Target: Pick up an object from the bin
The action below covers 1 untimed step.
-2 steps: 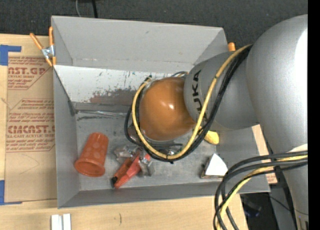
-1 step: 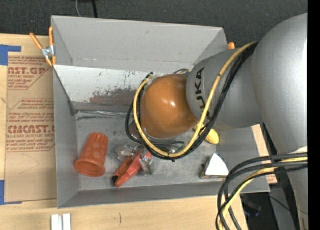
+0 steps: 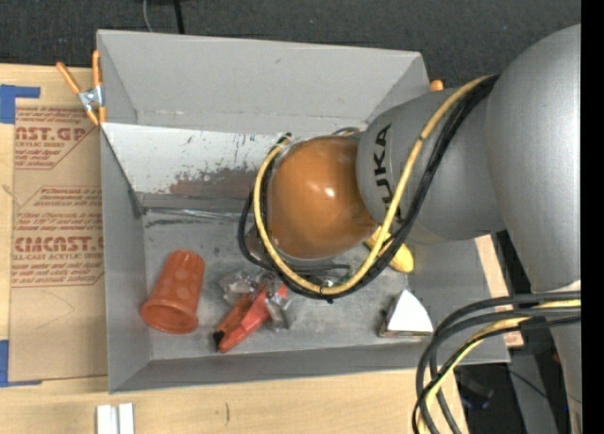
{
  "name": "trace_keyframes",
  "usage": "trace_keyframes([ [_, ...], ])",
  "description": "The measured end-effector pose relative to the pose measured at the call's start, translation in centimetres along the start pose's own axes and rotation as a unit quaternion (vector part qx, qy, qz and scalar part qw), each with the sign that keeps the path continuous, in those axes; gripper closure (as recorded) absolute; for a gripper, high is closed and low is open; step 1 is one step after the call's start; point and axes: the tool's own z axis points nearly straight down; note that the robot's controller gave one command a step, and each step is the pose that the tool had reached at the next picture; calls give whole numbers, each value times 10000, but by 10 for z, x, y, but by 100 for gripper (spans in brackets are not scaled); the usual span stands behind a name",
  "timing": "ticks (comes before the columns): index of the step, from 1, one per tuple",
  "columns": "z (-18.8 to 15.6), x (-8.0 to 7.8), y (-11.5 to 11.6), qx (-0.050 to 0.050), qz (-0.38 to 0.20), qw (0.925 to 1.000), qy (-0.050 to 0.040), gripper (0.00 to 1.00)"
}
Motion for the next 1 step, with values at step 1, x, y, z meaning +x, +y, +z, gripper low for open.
trace_keyframes([
  [1, -17, 0, 0, 2, 2, 10000, -5, 100],
])
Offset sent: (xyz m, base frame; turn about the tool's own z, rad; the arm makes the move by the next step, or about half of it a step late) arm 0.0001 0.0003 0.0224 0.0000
